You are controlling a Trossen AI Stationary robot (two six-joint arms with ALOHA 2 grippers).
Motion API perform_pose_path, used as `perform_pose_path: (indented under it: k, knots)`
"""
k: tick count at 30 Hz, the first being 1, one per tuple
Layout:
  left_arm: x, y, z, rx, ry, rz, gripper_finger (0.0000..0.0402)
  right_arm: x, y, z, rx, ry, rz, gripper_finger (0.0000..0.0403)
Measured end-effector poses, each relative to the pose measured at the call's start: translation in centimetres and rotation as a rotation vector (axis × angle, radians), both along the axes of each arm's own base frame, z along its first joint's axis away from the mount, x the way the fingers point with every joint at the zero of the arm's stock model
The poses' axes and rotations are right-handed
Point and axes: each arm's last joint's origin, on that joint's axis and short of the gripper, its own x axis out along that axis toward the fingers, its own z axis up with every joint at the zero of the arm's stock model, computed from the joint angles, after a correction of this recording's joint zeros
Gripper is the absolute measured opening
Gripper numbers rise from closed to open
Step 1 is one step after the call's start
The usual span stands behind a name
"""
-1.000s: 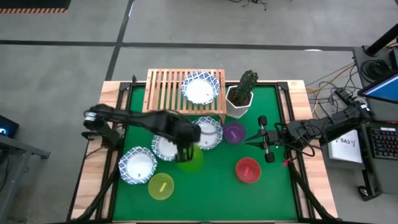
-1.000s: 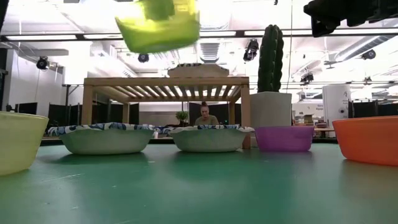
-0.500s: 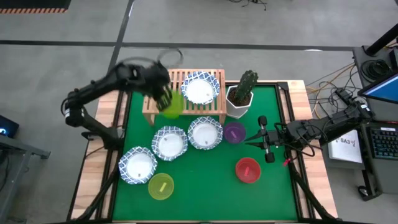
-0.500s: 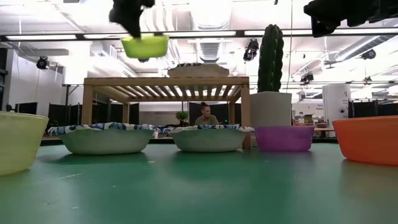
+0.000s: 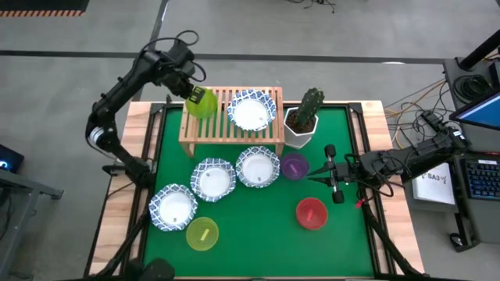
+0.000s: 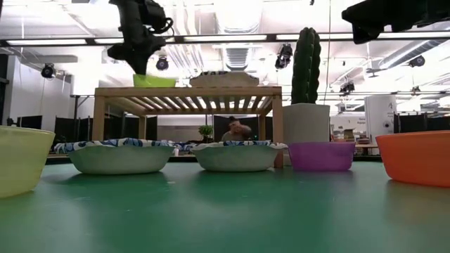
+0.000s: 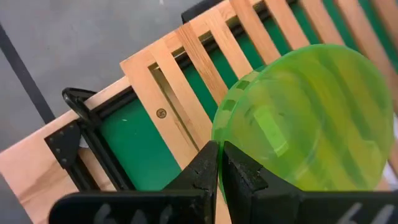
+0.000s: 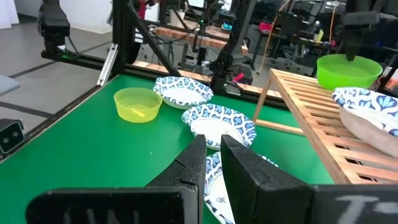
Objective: Place and stack bowls onto a shelf
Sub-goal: Put the green bowl on the shelf, then stack the purple bowl on top of the green bowl on the shelf
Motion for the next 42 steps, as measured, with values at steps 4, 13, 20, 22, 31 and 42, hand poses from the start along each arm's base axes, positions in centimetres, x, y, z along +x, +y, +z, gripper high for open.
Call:
perform_pose_path:
  k: [4,13,20,22,31,42]
  knots:
    - [0.5,0.7,-0.9,-0.025,0.034,-0.03,0.0,0.0,-0.1,-0.1,0.002,0.013,-0.024,0.0038]
    - [1.1,1.4,-1.9,-0.05,0.061,-0.047,0.0,0.0,-0.1,-0.2,0.005,0.018,-0.027,0.0038]
    - [1.1,1.3,-1.9,-0.043,0.072,-0.075,0.0012,0.0,-0.1,-0.2,0.005,0.019,-0.027,0.0038]
    - [1.1,1.3,-1.9,-0.042,0.072,-0.075,0.0026,0.0,-0.1,-0.2,0.005,0.019,-0.027,0.0038]
    - [1.4,0.9,-1.7,-0.033,0.068,-0.092,0.0117,0.0,-0.2,-0.3,0.017,0.03,-0.057,0.0038]
    - [2.4,-7.1,3.8,0.208,-0.186,-0.282,0.0126,0.7,-0.2,-0.4,0.209,0.096,-0.187,0.0038]
